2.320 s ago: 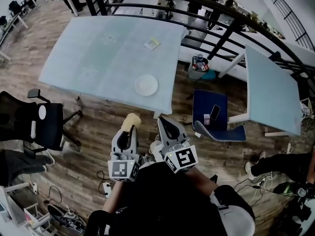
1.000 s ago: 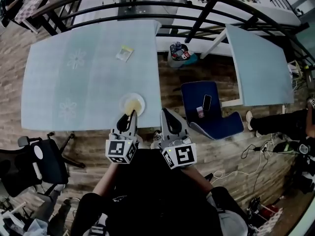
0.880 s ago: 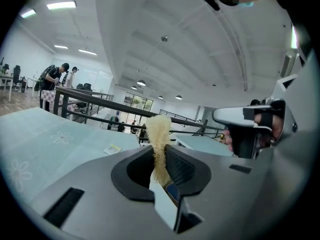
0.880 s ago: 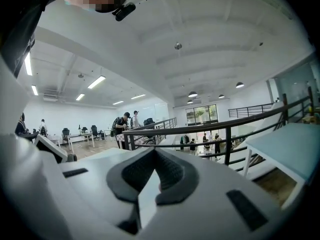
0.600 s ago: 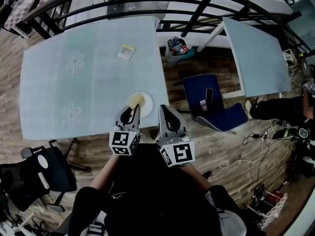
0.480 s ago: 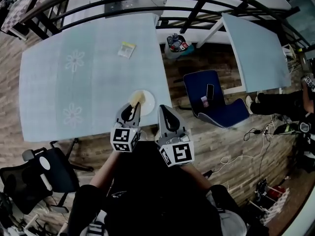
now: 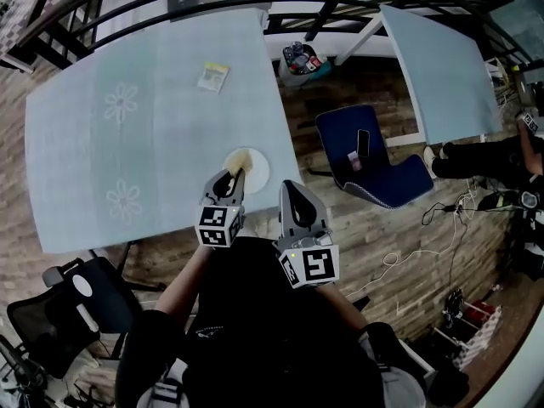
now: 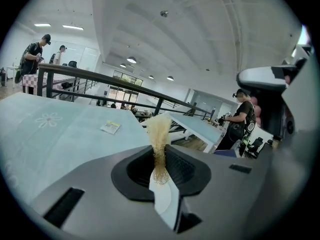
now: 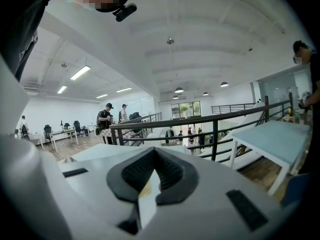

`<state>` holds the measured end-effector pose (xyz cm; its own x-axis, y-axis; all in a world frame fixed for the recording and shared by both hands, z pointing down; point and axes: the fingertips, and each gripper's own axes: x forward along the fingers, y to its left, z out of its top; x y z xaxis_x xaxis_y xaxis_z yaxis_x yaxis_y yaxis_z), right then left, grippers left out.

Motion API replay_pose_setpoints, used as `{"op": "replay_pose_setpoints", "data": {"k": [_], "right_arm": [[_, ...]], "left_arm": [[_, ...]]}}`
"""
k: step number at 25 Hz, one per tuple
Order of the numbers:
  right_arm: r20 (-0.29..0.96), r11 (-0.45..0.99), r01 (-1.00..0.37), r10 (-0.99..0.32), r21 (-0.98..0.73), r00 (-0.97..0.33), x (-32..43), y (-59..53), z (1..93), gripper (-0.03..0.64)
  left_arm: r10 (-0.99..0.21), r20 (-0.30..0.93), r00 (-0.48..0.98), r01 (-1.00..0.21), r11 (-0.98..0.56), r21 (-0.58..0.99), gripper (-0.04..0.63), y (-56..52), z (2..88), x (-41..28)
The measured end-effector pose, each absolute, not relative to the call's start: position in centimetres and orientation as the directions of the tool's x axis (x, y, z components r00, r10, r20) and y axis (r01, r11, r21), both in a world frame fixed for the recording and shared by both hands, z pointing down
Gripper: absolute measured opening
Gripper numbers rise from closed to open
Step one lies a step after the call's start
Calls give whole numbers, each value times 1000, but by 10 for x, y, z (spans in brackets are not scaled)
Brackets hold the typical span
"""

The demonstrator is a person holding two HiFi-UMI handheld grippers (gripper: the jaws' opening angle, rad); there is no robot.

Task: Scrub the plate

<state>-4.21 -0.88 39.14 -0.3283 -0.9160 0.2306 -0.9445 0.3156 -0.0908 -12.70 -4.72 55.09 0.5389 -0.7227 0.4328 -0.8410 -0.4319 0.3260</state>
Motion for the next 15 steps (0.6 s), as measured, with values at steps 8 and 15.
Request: {"op": "replay_pose_setpoints", "data": {"k": [8, 15], "right_arm": [[225, 287, -954, -928, -81, -298, -23, -28, 392, 5], [259, 281, -956, -920, -84, -293, -8, -42, 403, 4]], "left_arm": [[-680, 500, 537, -843, -447, 299, 66, -64, 586, -112], [-620, 583, 525, -849, -433, 303, 64, -70, 626, -99]]}}
